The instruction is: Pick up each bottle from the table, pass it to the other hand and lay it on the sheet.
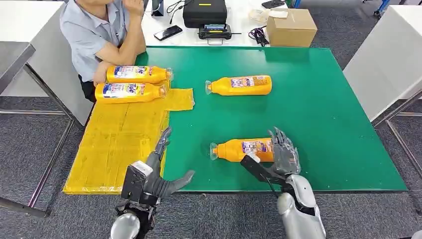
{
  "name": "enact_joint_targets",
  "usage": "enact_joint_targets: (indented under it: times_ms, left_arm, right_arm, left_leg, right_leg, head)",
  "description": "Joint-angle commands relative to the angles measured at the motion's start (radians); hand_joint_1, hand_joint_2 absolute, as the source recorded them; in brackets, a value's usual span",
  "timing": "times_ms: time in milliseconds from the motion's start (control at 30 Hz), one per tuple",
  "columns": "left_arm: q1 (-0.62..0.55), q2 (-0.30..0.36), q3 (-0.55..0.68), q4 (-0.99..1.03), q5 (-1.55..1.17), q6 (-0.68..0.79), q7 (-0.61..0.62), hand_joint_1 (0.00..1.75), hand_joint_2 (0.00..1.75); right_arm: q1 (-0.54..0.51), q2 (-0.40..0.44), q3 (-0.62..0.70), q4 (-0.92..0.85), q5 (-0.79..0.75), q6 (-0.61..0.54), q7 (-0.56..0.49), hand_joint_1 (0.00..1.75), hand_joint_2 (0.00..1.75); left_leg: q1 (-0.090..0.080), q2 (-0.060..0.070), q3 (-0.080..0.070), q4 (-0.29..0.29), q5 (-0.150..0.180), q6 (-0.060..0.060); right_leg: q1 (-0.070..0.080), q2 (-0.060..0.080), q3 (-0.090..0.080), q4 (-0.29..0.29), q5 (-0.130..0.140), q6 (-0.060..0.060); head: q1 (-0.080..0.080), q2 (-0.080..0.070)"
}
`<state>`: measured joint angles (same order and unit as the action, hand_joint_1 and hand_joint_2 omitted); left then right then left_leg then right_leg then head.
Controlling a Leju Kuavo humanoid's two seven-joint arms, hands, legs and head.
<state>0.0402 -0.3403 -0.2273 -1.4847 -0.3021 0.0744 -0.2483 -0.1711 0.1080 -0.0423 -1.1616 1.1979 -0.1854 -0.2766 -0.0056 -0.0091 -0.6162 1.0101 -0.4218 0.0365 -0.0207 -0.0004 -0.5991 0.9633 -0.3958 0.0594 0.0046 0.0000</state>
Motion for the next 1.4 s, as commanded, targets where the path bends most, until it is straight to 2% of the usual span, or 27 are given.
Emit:
enact_joint_targets:
  times_ms: [33, 267, 467, 700, 1400]
  left_arm:
    - [-0.071, -0.009, -0.041, 0.117, 0.013, -0.005, 0.0, 0.0, 1.75]
    - [-0.084, -0.009, -0.046, 0.151, 0.046, -0.014, 0.015, 0.0, 1.75]
    - [-0.091, -0.009, -0.047, 0.153, 0.047, -0.015, 0.015, 0.0, 1.75]
    - [-0.086, -0.009, -0.05, 0.141, 0.038, -0.016, 0.015, 0.0, 1.75]
    - [-0.098, -0.009, -0.055, 0.155, 0.033, -0.019, 0.016, 0.0, 1.75]
  right_arm:
    - [-0.114, 0.001, 0.064, 0.177, 0.017, 0.006, 0.021, 0.0, 1.75]
    - [-0.137, -0.013, 0.068, 0.251, -0.001, 0.014, 0.029, 0.0, 1.75]
    - [-0.181, -0.029, 0.066, 0.318, 0.042, 0.001, 0.082, 0.0, 1.75]
    - [-0.198, -0.027, 0.041, 0.302, 0.073, 0.003, 0.117, 0.0, 1.75]
    - [-0.239, -0.034, 0.03, 0.401, 0.109, 0.028, 0.128, 0.0, 1.75]
  left_leg:
    - [0.001, 0.002, 0.003, 0.0, -0.001, -0.002]
    - [0.001, 0.001, 0.004, -0.001, -0.001, -0.001]
    - [0.001, 0.0, 0.003, 0.0, -0.001, -0.001]
    - [0.001, 0.0, 0.002, 0.0, 0.0, -0.001]
    - [0.001, -0.001, 0.003, 0.0, -0.001, -0.002]
  right_leg:
    - [0.001, 0.001, 0.003, 0.0, 0.0, -0.002]
    - [0.001, 0.0, 0.004, -0.001, -0.001, -0.002]
    - [0.001, 0.0, 0.003, -0.001, -0.001, -0.002]
    - [0.001, 0.0, 0.002, 0.0, 0.0, -0.001]
    - [0.001, -0.001, 0.003, 0.0, -0.001, -0.002]
  head:
    - [0.0, 0.0]
    - [0.0, 0.0]
    - [0.0, 0.0]
    - [0.0, 0.0]
    - [0.0, 0.0]
